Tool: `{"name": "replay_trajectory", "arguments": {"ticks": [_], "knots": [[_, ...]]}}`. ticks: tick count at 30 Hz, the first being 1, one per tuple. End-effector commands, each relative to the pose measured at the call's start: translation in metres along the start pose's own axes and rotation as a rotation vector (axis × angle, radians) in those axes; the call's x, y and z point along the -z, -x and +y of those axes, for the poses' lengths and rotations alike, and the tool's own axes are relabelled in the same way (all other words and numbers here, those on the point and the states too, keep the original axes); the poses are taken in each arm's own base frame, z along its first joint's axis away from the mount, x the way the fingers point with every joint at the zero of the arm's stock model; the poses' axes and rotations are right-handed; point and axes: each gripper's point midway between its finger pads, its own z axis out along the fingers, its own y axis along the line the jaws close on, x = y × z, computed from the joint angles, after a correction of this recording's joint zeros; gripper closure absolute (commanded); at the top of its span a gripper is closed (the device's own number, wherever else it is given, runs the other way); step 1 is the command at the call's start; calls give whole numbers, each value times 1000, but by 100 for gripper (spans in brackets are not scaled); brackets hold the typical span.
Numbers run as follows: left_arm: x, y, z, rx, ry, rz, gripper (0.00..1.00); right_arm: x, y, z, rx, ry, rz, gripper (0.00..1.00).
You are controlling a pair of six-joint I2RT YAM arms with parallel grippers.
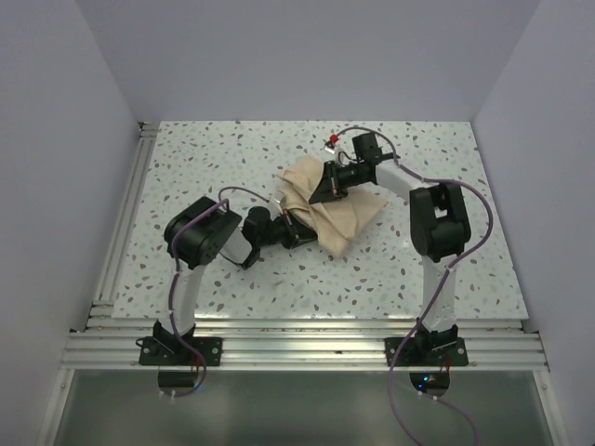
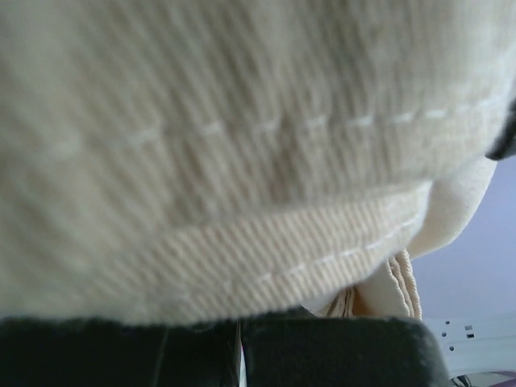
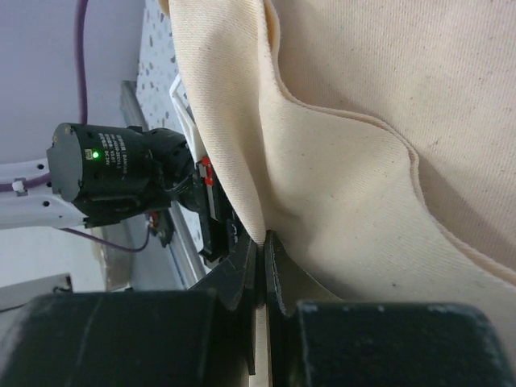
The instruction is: Prepare the surgical pack
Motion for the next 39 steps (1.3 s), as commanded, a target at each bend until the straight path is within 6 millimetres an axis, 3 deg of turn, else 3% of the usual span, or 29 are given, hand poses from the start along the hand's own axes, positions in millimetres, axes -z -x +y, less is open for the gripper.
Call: {"name": "replay_trajectory", "arguments": {"ticks": [1, 9, 16, 24, 36, 39], "knots": [[-6, 13, 20, -40, 56, -27, 100, -5, -13, 40, -109, 216, 56, 100], [-15, 26, 15, -78, 53, -41, 100, -6, -28, 40, -206, 242, 72, 100], [-21, 35, 9, -87, 43, -55, 100, -10, -29, 50, -232, 294, 63, 100], [-25, 42, 4, -90, 38, -76, 100, -13, -28, 77, -268, 349, 50, 100], [-37, 53, 0, -88, 35, -84, 100, -11, -34, 100, -253, 353, 70, 100], [-37, 56, -1, -88, 33, -90, 100, -18, -36, 91, -275, 337, 80, 100]]}}
